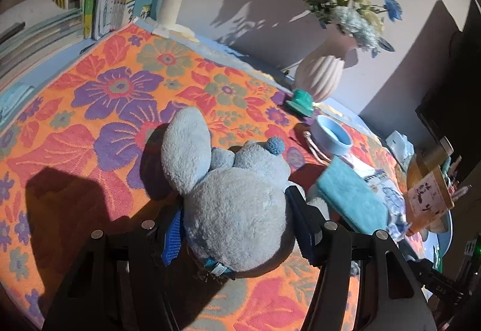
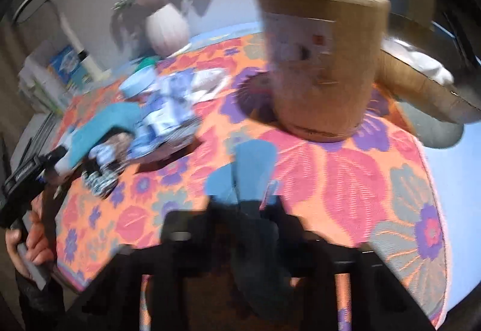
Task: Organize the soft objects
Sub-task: 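Lift the grey bunny with the left tool while the right tool holds the blue cloth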
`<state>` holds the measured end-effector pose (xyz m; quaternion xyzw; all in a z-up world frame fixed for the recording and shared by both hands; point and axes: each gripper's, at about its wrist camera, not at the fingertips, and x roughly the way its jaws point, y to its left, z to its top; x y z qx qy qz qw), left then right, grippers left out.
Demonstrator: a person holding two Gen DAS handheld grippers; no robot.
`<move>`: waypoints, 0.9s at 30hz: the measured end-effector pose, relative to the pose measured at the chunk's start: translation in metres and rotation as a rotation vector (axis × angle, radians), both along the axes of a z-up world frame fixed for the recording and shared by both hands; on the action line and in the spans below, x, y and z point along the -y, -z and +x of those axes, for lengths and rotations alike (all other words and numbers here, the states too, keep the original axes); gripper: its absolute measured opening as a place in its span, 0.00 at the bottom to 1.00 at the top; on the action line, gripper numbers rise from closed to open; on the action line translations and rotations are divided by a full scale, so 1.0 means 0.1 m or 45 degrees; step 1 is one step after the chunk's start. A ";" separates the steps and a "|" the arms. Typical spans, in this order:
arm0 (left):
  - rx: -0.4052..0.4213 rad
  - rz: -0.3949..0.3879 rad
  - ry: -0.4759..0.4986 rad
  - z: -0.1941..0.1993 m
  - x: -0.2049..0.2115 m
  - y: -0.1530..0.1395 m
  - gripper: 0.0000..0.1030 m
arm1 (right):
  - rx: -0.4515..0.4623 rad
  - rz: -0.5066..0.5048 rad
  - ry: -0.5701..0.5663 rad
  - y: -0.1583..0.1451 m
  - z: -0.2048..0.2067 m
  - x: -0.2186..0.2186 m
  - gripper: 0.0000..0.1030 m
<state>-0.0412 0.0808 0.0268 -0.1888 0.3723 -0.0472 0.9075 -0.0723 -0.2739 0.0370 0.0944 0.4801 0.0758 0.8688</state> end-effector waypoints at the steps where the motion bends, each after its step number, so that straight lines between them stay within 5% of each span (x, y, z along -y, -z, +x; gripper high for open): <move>1: 0.014 0.001 0.012 -0.03 0.02 -0.05 0.57 | 0.011 0.036 -0.024 -0.03 -0.03 -0.02 0.20; 10: 0.232 -0.066 0.151 -0.39 0.34 -0.72 0.47 | 0.218 0.024 -0.008 -0.61 -0.31 0.09 0.20; 14: 0.248 0.016 0.196 -0.44 0.54 -0.85 0.47 | 0.251 0.023 0.040 -0.72 -0.38 0.22 0.20; 16: 0.194 0.072 0.189 -0.41 0.53 -0.77 0.54 | 0.235 0.043 0.061 -0.69 -0.40 0.28 0.20; 20: 0.024 0.050 0.168 -0.40 0.27 -0.49 0.87 | 0.203 0.093 0.067 -0.62 -0.48 0.40 0.20; 22: -0.022 0.103 0.193 -0.44 0.19 -0.37 0.96 | 0.193 0.114 0.067 -0.59 -0.49 0.45 0.20; 27: -0.088 0.238 0.243 -0.39 0.23 -0.17 0.99 | 0.153 0.171 0.059 -0.48 -0.45 0.47 0.20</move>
